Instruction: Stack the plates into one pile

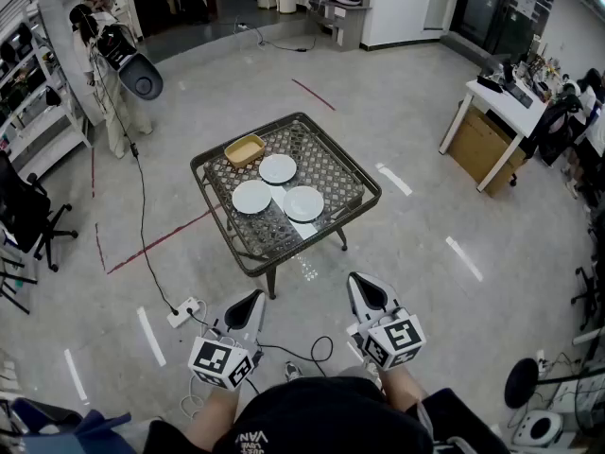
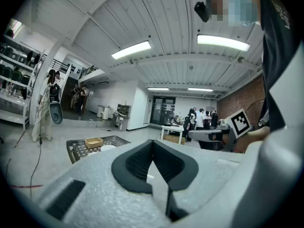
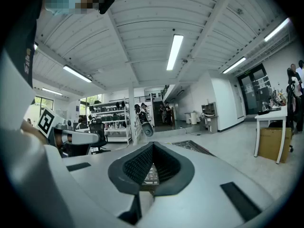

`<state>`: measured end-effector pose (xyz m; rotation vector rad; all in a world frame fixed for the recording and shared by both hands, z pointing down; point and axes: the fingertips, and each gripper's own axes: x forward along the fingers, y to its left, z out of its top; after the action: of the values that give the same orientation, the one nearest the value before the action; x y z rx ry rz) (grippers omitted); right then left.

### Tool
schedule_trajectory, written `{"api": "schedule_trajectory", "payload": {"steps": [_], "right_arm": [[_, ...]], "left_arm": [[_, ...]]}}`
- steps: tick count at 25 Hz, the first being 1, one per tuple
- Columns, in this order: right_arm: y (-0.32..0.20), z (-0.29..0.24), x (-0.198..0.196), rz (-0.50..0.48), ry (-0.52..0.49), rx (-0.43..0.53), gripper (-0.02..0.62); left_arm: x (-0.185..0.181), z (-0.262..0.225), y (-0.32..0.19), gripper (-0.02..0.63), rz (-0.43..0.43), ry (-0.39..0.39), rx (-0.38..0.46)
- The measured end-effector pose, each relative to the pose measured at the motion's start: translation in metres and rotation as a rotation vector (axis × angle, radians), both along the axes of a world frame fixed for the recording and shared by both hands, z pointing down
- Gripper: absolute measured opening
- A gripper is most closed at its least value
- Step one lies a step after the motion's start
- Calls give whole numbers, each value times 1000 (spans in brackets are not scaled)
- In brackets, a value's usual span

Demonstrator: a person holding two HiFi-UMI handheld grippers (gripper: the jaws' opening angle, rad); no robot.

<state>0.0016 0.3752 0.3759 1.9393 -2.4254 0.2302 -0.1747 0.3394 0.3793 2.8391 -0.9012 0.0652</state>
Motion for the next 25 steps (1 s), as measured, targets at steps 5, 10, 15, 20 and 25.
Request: {"api": "schedule_trajectory", "payload": {"steps": [5, 10, 15, 20, 25], "right_arm": [[-10, 0, -9, -26, -73, 32, 0], [-24, 7, -9, -41, -127, 14, 145], [-49, 22, 15, -22, -146, -21, 157], [-88, 32, 54, -53, -141, -50, 167], [-134, 42, 93, -105, -109, -106, 170]], "left_arm": [[2, 8, -9, 23, 44, 9, -23], [16, 20, -23, 39, 77, 4, -74], [38, 33, -45, 180, 86, -30, -118], [71, 41, -80, 184, 46, -45, -137], [108, 46, -125, 184, -27, -29, -152]]}}
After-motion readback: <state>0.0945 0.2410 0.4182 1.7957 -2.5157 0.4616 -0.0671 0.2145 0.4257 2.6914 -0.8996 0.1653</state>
